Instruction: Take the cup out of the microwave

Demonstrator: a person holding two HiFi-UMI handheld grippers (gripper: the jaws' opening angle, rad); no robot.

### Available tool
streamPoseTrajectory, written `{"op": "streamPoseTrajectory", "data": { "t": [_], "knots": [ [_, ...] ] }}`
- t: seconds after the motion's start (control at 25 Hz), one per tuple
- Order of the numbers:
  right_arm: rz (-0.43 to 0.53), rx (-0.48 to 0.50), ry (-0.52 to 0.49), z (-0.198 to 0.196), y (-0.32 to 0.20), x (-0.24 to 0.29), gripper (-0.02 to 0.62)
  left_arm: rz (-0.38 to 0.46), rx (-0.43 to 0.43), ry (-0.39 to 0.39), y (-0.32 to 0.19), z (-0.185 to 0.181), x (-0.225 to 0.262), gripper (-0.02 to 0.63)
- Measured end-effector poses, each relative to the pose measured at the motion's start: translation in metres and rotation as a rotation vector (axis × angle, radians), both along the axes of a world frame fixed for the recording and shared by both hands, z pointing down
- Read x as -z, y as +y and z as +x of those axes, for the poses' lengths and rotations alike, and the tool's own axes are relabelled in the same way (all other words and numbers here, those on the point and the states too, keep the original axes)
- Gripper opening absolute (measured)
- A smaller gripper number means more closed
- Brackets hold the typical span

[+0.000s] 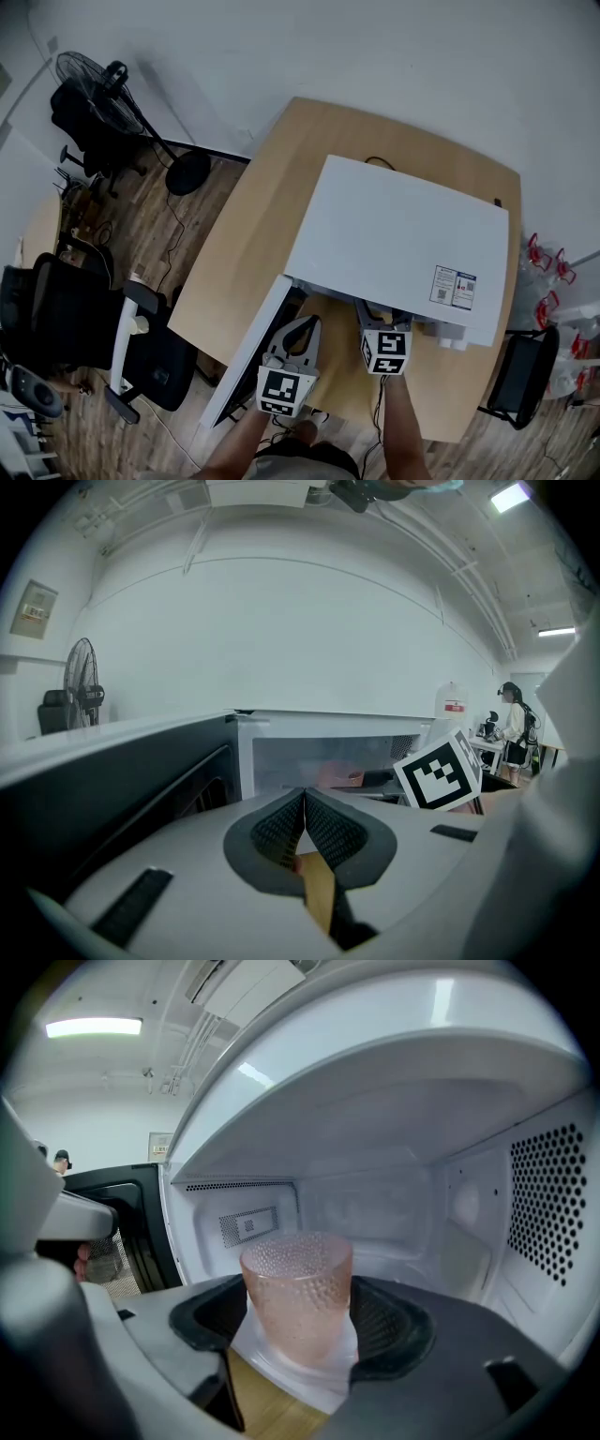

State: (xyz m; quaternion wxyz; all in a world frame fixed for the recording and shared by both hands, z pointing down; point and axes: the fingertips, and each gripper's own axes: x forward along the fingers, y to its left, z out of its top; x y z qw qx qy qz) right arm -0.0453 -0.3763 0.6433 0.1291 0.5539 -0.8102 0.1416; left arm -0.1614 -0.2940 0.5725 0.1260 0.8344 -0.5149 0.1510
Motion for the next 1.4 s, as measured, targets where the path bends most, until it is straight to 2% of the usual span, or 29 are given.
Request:
{"op": "streamPoseTrajectory", "data": {
  "t": [0.56, 1.4],
  "knots": [
    [0.047, -0.012, -0.031, 0.003, 0.019, 0.03, 0.347, 0.026, 0.004, -0.002, 0.013, -0.003, 0.013, 0.023],
    [0.085, -0.043, -0.045, 0.007, 0.104, 0.061, 0.347, 0.088, -0.039, 0.009, 0.061, 0.0, 0.047, 0.023]
  ]
}}
